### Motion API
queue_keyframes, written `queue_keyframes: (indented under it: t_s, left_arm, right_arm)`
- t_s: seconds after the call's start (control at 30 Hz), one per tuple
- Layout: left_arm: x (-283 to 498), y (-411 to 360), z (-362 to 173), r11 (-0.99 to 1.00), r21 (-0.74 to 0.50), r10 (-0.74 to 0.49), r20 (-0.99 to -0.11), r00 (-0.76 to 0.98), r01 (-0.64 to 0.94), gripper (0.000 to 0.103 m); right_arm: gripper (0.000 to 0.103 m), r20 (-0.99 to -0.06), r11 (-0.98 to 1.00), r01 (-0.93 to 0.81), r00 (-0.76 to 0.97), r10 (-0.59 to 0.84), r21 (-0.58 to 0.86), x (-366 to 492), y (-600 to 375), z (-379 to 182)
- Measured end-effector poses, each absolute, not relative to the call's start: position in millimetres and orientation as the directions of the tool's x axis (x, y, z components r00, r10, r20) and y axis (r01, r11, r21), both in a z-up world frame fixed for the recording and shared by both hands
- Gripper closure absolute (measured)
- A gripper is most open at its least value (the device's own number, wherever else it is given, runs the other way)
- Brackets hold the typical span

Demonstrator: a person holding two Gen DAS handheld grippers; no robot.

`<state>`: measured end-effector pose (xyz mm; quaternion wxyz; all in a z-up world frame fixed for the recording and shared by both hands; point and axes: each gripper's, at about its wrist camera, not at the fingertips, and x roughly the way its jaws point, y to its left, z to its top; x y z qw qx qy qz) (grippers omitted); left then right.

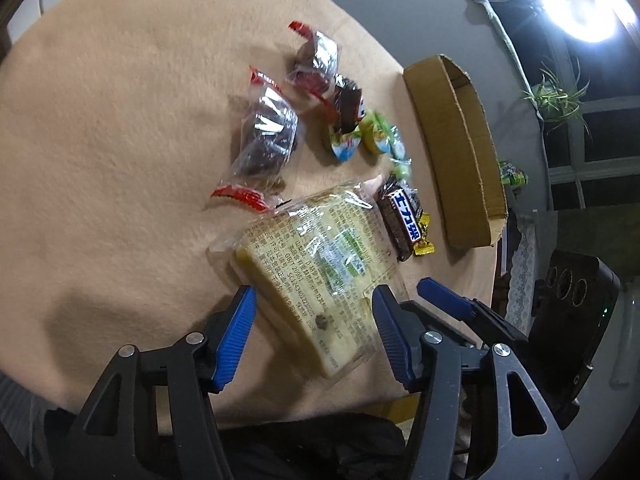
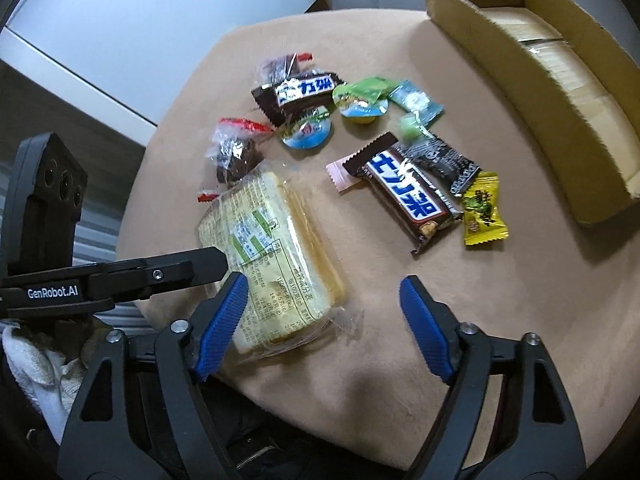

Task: Organize snacks
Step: 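Move the left tool down to the plastic-wrapped bread loaf and close on it, then carry the bread loaf with the left tool into the cardboard box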

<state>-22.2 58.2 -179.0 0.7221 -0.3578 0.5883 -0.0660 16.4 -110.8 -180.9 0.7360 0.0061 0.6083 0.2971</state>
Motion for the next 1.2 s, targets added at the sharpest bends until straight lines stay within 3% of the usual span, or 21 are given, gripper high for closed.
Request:
queue_keyframes:
  t_s: [0.37,0.67,1.2]
  left_arm:
    - [-19,60,-188,0.736,-0.586,-0.516,-0.81,0.279,-0.34,0.058]
    - [-16,55,-181,0.758,-0.572,-0.498,-0.818,0.288,-0.314,0.059]
    - [7,36,-150,0.801,-0.554,-0.471,-0.818,0.331,-0.228,0.059]
  right_arm:
    - [0.047,-0.874,0.77,-0.473,0.001,0.486,0.428,20,-88,-193]
    - [0.049,-0.867,0.75,-0.482,-0.04,0.497,0.452,16,-89,-194]
    - [0.052,-0.872,0.781,-0.474,0.054,0.487,0.407,22,-96,-163]
